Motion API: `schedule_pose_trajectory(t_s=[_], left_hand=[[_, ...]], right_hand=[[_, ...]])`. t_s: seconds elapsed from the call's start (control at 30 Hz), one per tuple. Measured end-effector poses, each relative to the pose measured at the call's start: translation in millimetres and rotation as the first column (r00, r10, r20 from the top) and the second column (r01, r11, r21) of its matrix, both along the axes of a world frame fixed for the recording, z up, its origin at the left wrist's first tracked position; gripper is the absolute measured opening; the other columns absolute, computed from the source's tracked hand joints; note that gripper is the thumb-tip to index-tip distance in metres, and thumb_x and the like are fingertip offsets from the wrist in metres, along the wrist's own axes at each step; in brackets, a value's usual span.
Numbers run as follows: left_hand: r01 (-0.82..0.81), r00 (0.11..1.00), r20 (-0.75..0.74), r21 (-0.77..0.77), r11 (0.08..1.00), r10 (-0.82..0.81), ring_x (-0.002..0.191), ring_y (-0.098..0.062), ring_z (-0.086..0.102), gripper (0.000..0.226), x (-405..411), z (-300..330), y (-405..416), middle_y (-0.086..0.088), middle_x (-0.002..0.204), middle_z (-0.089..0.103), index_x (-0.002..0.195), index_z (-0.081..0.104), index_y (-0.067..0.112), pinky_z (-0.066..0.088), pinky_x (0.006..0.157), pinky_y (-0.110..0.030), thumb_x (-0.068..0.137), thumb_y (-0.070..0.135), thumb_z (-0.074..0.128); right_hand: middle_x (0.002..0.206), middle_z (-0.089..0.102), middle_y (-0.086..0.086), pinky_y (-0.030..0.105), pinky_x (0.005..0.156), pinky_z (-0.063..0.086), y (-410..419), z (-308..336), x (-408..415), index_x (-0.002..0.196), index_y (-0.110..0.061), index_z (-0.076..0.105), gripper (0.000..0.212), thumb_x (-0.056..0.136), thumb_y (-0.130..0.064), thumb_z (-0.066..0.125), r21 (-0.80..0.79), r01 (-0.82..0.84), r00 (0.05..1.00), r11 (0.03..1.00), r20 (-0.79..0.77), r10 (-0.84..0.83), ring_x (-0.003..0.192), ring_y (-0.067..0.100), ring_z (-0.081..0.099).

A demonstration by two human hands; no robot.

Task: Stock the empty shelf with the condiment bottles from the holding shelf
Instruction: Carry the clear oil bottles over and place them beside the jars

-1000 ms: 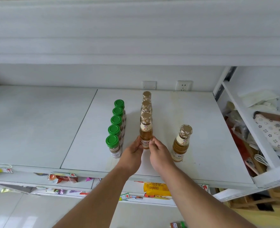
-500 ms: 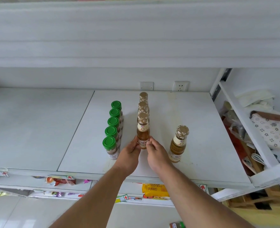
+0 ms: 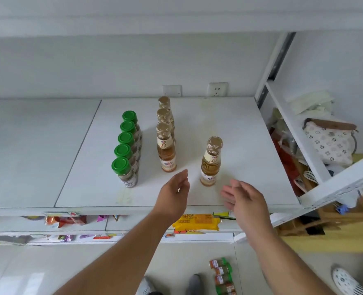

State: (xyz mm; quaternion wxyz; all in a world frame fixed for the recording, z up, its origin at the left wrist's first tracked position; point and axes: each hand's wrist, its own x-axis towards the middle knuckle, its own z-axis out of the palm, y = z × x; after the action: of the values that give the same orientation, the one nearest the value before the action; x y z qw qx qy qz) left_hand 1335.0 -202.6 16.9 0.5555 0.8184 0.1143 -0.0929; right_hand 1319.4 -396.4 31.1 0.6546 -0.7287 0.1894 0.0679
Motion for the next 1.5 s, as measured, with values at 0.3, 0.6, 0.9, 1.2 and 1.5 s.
schedule_pose_trajectory(t_s=[0.3, 0.6, 0.9, 1.2, 1.5], left_hand=[[0.133, 0.991, 0.035, -0.078, 0.988, -0.131, 0.129, 0.015, 0.049, 0.063, 11.4, 2.5, -30.0, 0.031, 0.133, 0.058, 0.142, 0.05, 0.043, 0.033, 0.109, -0.01, 0.098, -0.002, 0.047], [0.024, 0.997, 0.069, -0.029, 0.999, -0.022, 0.133, 0.009, 0.049, 0.064, -10.2, -4.3, 10.9, 0.028, 0.137, 0.058, 0.15, 0.047, 0.038, 0.035, 0.11, -0.013, 0.098, 0.002, 0.048], [-0.06, 0.995, 0.075, -0.031, 0.998, 0.062, 0.123, 0.021, 0.05, 0.062, -28.3, -1.2, 54.2, 0.031, 0.133, 0.06, 0.148, 0.051, 0.036, 0.033, 0.094, 0.005, 0.099, -0.001, 0.047], [-0.079, 0.993, 0.087, -0.006, 0.997, 0.079, 0.134, 0.006, 0.05, 0.055, -30.6, -3.7, 57.6, 0.02, 0.143, 0.059, 0.151, 0.048, 0.035, 0.037, 0.106, -0.009, 0.103, 0.007, 0.047], [-0.051, 0.993, 0.102, -0.022, 0.998, 0.053, 0.132, 0.009, 0.05, 0.057, -20.4, -8.0, 59.4, 0.025, 0.138, 0.061, 0.149, 0.051, 0.035, 0.036, 0.111, -0.014, 0.101, 0.004, 0.049]], right_hand=[[0.106, 0.065, -0.005, 0.029, 0.086, 0.048, 14.1, 2.8, 41.1, 0.129, -0.031, 0.066, 0.038, 0.106, -0.016, 0.04, -0.237, -0.245, 0.967, 0.94, 0.007, 0.254, 0.093, 0.015, 0.056], [0.114, 0.066, -0.003, 0.03, 0.087, 0.048, 61.9, 1.3, 33.4, 0.135, -0.03, 0.061, 0.039, 0.106, -0.017, 0.038, -0.262, -0.368, 0.923, 0.892, 0.011, 0.384, 0.1, 0.016, 0.059], [0.121, 0.067, -0.005, 0.027, 0.081, 0.043, 106.4, 0.3, 21.5, 0.137, -0.032, 0.059, 0.038, 0.107, -0.021, 0.038, -0.266, -0.462, 0.873, 0.846, 0.03, 0.487, 0.104, 0.015, 0.059], [0.14, 0.057, -0.012, 0.021, 0.099, 0.037, 103.4, -4.9, 12.8, 0.152, -0.033, 0.046, 0.045, 0.109, -0.021, 0.037, -0.266, -0.477, 0.868, 0.838, 0.01, 0.497, 0.119, 0.006, 0.05], [0.141, 0.06, -0.009, 0.025, 0.1, 0.042, 109.2, -5.2, 15.4, 0.149, -0.036, 0.049, 0.042, 0.11, -0.025, 0.038, -0.256, -0.456, 0.876, 0.852, 0.035, 0.48, 0.122, 0.011, 0.055]])
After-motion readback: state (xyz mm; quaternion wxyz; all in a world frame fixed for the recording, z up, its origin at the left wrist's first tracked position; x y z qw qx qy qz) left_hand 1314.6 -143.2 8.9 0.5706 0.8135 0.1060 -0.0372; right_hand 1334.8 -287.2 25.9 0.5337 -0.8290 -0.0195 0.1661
